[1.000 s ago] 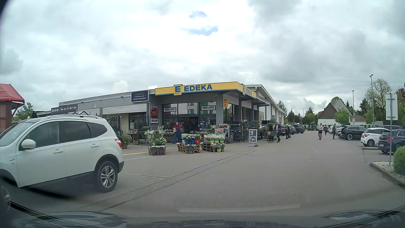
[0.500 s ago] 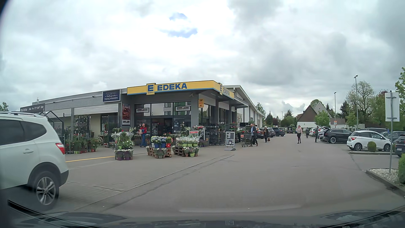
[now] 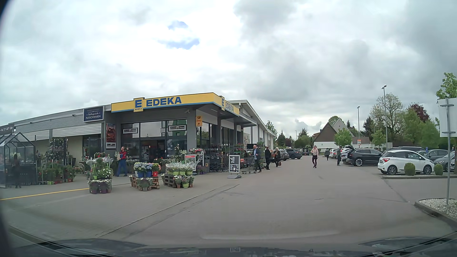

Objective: Follow the waypoints while adhering to traffic rules and regulations

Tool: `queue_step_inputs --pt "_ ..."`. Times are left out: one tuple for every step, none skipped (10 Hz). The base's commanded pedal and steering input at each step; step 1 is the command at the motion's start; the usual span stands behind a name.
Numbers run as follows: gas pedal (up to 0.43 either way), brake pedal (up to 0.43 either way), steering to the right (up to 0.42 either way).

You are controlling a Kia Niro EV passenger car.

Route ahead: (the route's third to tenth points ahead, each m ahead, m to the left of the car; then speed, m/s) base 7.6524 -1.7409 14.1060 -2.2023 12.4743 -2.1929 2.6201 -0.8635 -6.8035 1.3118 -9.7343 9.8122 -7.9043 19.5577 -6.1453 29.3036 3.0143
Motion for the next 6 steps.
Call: queue_step_inputs --pt "0.02 0.012 0.184" --pt "0.02 0.012 0.181" --pt "0.02 0.012 0.18" --pt "0.02 0.012 0.168" --pt "0.02 0.012 0.154" --pt "0.02 0.012 0.147"
